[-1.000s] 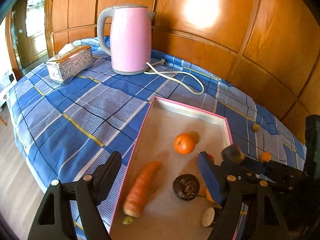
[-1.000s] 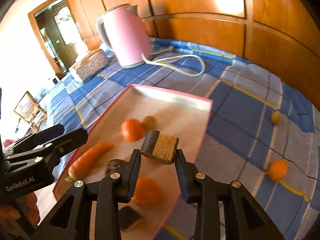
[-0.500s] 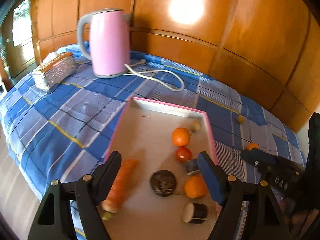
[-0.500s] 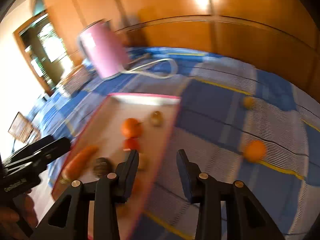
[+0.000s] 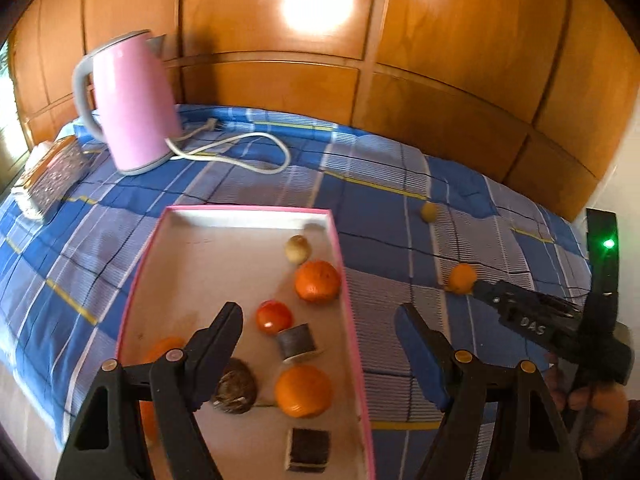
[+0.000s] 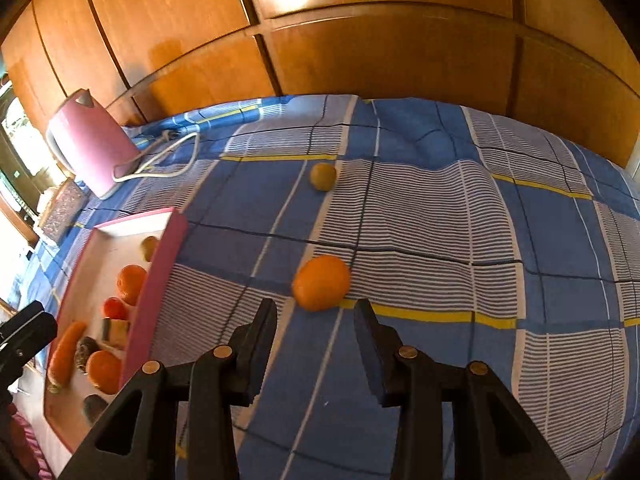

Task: Organize fruits
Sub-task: 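Grasp the second orange with the right gripper while the left grasps a small yellow fruit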

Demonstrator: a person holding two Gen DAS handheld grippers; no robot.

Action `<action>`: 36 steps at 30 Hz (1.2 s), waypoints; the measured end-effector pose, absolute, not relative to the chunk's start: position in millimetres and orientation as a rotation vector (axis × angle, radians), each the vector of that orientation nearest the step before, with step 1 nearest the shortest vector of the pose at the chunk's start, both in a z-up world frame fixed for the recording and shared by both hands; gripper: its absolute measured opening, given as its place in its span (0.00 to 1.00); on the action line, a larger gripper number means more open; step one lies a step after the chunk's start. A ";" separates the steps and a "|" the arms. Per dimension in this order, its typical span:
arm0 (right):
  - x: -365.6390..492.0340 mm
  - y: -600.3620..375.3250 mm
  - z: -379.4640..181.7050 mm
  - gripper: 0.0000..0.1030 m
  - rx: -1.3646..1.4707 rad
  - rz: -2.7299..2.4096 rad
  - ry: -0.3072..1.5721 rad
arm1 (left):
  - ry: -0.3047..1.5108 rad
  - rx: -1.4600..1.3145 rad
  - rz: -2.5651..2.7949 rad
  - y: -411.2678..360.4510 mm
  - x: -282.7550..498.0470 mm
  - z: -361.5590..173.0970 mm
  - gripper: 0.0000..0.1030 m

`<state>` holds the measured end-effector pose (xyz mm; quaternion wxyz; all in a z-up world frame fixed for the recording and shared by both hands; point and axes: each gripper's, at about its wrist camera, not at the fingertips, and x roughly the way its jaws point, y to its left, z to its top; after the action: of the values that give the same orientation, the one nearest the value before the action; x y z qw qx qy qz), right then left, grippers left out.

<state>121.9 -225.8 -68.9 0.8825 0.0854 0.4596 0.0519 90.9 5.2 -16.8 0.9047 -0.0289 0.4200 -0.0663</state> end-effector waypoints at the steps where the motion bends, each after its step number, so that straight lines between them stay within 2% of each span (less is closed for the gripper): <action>1: 123.1 -225.3 -70.7 0.39 0.175 0.108 0.959 | 0.869 -0.054 -0.141 2.1 93.2 -16.7 0.77; 15: 150.5 -217.9 -87.4 0.40 0.125 0.099 0.977 | 0.872 -0.005 -0.183 -27.5 118.7 -17.8 0.77; 17: 151.1 -218.4 -87.8 0.36 0.118 0.098 0.971 | 0.872 -0.001 -0.188 -30.7 121.5 -17.8 0.77; 25: 149.4 -225.5 -86.7 0.35 0.113 0.098 0.957 | 0.878 0.026 -0.207 -46.3 133.6 -21.0 0.77; 36: 139.8 -250.5 -80.5 0.35 0.133 0.075 0.937 | 0.963 -0.008 -0.267 -76.5 173.9 -40.0 0.75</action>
<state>139.8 -250.5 -80.5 0.8894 0.0642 0.4512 0.0362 173.9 -76.5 -40.0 0.8778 -0.0036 0.4615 -0.1282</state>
